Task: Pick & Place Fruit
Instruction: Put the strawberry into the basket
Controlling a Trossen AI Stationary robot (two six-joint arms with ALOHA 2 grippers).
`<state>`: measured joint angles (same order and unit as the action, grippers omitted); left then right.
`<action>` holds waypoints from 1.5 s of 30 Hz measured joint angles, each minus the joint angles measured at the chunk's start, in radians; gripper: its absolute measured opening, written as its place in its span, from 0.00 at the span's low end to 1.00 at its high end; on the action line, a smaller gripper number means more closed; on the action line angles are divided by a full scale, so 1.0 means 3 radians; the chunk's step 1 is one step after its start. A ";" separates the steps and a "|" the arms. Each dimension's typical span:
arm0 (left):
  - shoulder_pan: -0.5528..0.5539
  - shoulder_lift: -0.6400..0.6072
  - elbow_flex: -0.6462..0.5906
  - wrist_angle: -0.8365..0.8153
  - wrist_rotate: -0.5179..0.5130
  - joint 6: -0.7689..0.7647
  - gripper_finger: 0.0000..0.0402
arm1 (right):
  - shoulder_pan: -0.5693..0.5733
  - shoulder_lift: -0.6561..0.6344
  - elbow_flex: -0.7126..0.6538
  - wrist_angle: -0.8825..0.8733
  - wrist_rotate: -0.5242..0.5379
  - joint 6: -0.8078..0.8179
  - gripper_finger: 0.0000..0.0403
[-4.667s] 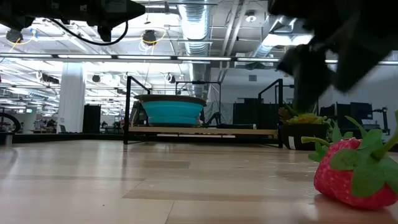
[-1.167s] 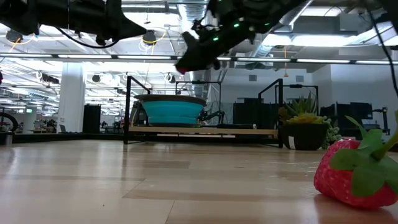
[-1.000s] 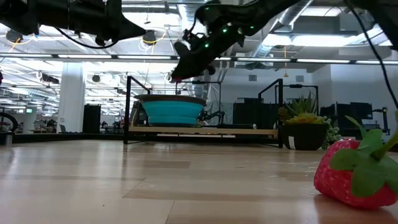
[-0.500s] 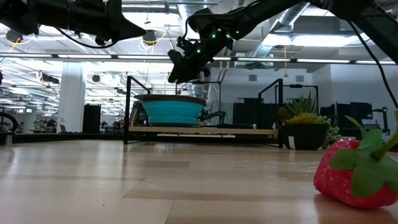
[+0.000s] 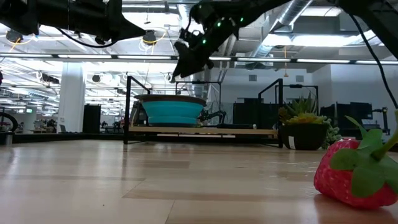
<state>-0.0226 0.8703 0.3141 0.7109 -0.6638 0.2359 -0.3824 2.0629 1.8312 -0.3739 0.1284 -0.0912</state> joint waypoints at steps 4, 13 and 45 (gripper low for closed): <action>0.0014 0.0000 0.0000 0.0000 0.0001 0.0000 0.00 | 0.0101 -0.0164 0.0000 -0.0322 -0.0010 -0.0122 0.42; 0.0015 0.0000 0.0000 -0.0003 0.0002 -0.0001 0.00 | 0.0322 -0.0433 -0.0029 -0.0674 -0.0783 -0.0317 0.14; 0.0015 0.0000 0.0000 -0.0005 0.0007 -0.0002 0.00 | 0.1592 -0.0421 -0.0255 -0.1138 -0.0137 0.0179 0.00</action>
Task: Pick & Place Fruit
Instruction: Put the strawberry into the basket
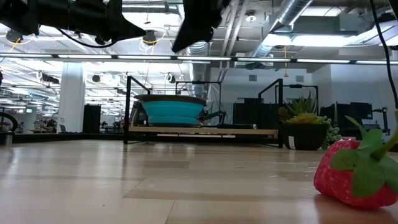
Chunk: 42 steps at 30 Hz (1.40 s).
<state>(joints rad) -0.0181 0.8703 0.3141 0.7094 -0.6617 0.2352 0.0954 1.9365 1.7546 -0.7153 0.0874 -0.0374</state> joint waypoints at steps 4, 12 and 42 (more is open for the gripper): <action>0.0000 0.0000 0.0000 -0.0011 0.0000 0.0000 0.00 | 0.0160 -0.0021 -0.0249 -0.0003 0.0001 0.0372 0.00; 0.0000 0.0000 0.0000 -0.0020 0.0000 0.0000 0.00 | 0.0584 -0.0020 -0.0535 -0.0124 -0.0002 0.1024 0.00; 0.0000 0.0000 0.0000 -0.0022 0.0009 -0.0024 0.00 | 0.1555 -0.0008 -0.0532 -0.0308 -0.0612 0.2450 0.21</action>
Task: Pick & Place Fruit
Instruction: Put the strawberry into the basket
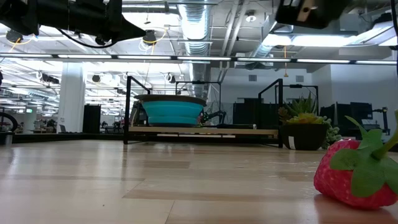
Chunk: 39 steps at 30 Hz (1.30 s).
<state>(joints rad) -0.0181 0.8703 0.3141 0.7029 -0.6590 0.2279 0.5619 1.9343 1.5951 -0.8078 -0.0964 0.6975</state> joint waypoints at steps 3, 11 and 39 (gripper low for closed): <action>0.0000 0.0000 0.0000 0.0000 -0.0002 0.0000 0.00 | -0.0007 0.0000 0.0000 0.0000 0.0020 -0.0142 0.37; 0.0000 0.0000 0.0000 0.0000 -0.0015 0.0000 0.00 | -0.0003 0.0001 0.0000 0.0001 0.0022 -0.0266 0.71; 0.0000 0.0001 0.0000 0.0000 -0.0009 0.0000 0.00 | -0.0003 0.0006 -0.0662 0.0822 0.0150 -0.1115 0.72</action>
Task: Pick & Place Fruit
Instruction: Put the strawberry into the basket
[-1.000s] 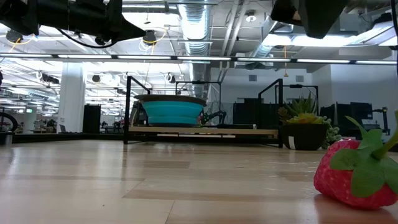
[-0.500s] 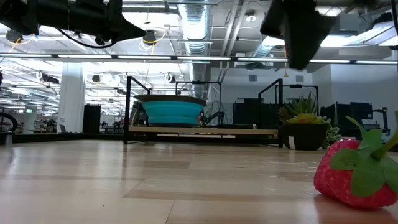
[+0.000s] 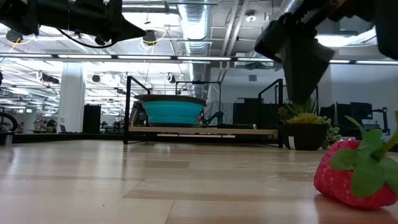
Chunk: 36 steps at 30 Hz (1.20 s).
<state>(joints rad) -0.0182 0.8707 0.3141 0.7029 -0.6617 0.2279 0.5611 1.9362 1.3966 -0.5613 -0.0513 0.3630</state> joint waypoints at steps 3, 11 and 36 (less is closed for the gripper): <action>-0.0001 0.0000 0.0000 0.0000 0.0000 0.0000 0.00 | 0.0003 0.0000 -0.0092 0.0122 0.0000 0.0000 0.72; 0.0000 0.0000 0.0000 -0.0001 0.0011 0.0000 0.00 | 0.0031 0.0054 -0.0326 0.0576 0.0000 -0.0025 0.72; -0.0001 0.0008 0.0001 -0.0051 -0.0005 -0.0001 0.00 | 0.0059 0.0369 -0.0328 0.0725 0.0001 -0.0078 0.68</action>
<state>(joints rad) -0.0185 0.8730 0.3145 0.6876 -0.6632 0.2276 0.5789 2.0468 1.2984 -0.3438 -0.0510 0.3397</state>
